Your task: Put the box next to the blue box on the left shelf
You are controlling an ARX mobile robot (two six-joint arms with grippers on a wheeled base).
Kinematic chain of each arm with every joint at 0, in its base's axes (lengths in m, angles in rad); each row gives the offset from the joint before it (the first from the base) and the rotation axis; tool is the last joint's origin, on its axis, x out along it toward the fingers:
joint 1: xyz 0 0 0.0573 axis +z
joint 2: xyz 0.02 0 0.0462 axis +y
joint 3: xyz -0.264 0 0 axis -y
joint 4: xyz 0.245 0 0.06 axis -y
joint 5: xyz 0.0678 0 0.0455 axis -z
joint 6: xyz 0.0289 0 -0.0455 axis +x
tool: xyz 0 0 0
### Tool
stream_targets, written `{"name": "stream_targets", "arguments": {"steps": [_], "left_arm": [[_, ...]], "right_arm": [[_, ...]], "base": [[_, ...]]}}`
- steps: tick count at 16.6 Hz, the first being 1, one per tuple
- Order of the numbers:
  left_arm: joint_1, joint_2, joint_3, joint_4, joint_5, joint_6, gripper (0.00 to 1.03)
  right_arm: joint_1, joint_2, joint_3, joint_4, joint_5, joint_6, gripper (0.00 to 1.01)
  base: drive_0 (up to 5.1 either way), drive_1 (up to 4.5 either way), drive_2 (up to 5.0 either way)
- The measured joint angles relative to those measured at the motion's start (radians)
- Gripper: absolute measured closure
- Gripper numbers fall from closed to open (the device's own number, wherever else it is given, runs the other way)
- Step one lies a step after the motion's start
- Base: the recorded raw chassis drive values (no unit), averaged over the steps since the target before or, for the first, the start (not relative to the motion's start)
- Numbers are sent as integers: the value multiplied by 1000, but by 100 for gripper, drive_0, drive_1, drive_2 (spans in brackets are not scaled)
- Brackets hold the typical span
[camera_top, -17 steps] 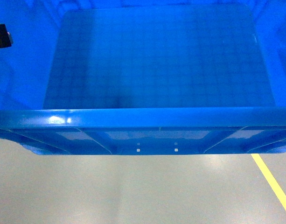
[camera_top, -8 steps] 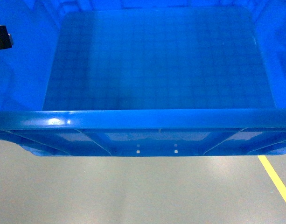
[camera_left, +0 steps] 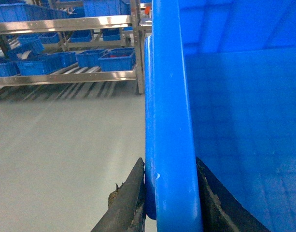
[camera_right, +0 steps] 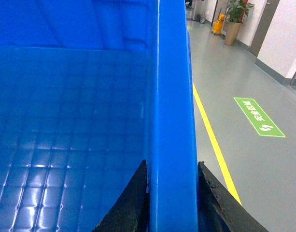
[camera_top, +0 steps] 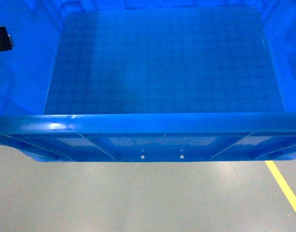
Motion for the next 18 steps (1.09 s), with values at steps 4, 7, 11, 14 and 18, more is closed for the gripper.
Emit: {"name": "stream_targets", "arguments": {"steps": [4,7,11,14,18], "left_arm": [[0,0,0,0,0,0,83],[0,0,0,0,0,0,83],[0,0,0,1,0,0,83],[0,0,0,0,0,0,83],[0,0,0,-1,0,0,83]], "right_arm": [[0,0,0,0,0,0,79],[0,0,0,1,0,0,79],[0,0,0,0,0,0,80],[0,0,0,1,0,0,80],[0,0,0,0,0,0,80]], "base": [[5,413,-403],[-5,403,-414],[-9,400,-418],[-7,402,-416],[-7,402,-416]]}}
